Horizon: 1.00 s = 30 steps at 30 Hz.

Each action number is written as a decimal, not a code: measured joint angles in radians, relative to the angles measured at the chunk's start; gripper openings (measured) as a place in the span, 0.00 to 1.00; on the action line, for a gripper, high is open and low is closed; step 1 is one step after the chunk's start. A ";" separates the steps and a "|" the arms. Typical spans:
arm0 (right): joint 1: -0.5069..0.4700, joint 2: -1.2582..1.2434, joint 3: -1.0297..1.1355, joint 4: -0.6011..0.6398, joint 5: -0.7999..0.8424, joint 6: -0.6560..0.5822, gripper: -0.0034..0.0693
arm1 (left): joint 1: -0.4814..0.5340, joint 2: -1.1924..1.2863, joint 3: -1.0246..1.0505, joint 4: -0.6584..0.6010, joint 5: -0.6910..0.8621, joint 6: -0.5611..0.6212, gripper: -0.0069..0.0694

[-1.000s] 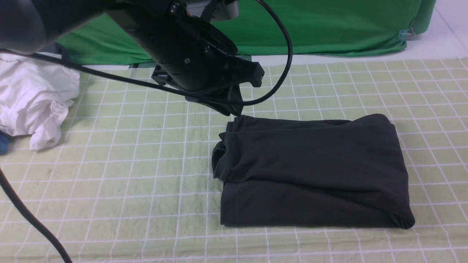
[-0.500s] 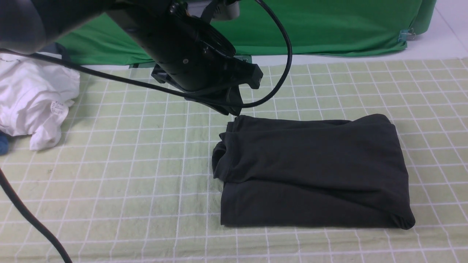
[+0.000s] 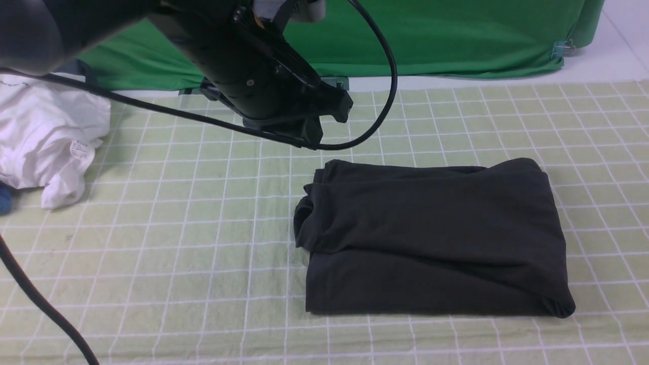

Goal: Fold a long-sleeved shirt over a green coffee tablecloth.

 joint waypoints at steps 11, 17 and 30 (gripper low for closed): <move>-0.036 -0.018 0.002 -0.029 0.048 0.001 0.24 | 0.000 0.000 0.000 -0.017 0.069 -0.002 0.26; -0.036 -0.018 0.002 -0.029 0.048 0.001 0.25 | 0.000 -0.055 0.000 -0.078 0.145 0.063 0.22; -0.036 -0.018 0.002 -0.029 0.048 0.001 0.29 | 0.000 -0.614 0.331 -0.055 -0.079 0.128 0.11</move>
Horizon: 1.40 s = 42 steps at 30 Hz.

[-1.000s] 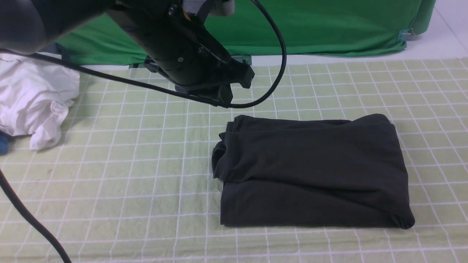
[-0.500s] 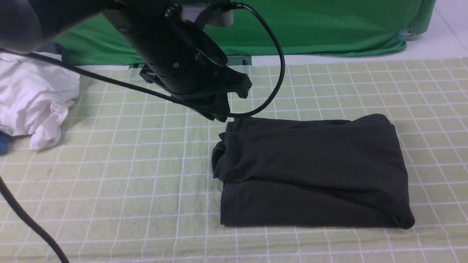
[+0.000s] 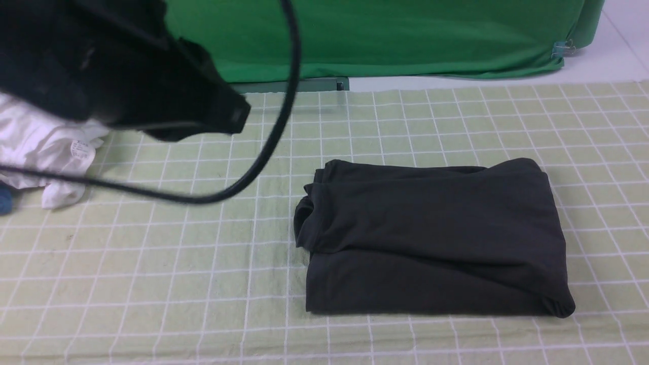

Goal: Fold a long-sleeved shirt over a green coffee tablecloth.

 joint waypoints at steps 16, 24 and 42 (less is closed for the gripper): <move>0.000 0.000 0.000 0.000 0.000 0.000 0.33 | 0.000 -0.617 0.808 0.000 -1.143 0.000 0.11; 0.000 0.000 0.000 0.000 0.000 0.000 0.36 | 0.000 -0.629 0.933 0.176 -1.160 0.000 0.11; -0.001 0.000 0.000 0.000 -0.001 0.000 0.37 | 0.241 -0.939 1.145 0.220 -1.074 -0.058 0.11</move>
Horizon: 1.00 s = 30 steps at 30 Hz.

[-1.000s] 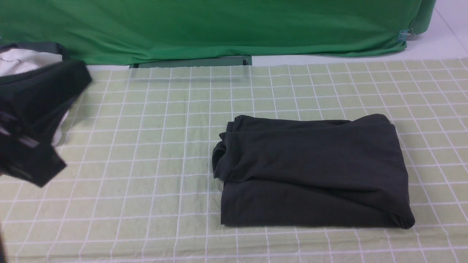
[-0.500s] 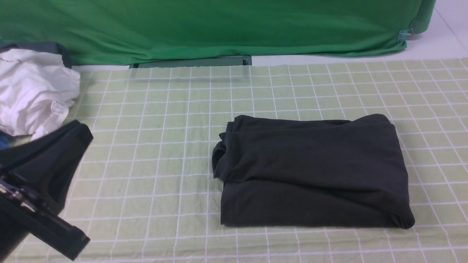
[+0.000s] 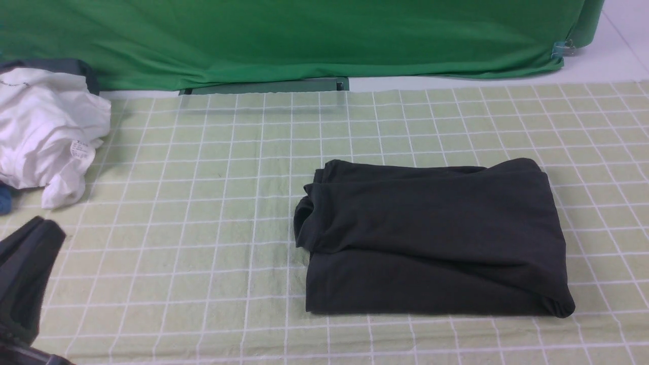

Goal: Fold a long-sleeved shirt over a green coffee tablecloth.

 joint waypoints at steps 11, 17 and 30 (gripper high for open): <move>0.000 0.000 0.002 0.000 -0.002 0.000 0.38 | 0.203 -0.146 0.100 0.032 0.161 -0.122 0.11; 0.000 0.000 0.004 0.000 -0.002 0.001 0.38 | 0.249 -0.146 0.100 0.032 0.243 -0.124 0.11; 0.000 0.000 0.004 0.000 -0.002 0.000 0.38 | 0.251 -0.146 0.100 0.032 0.319 -0.125 0.11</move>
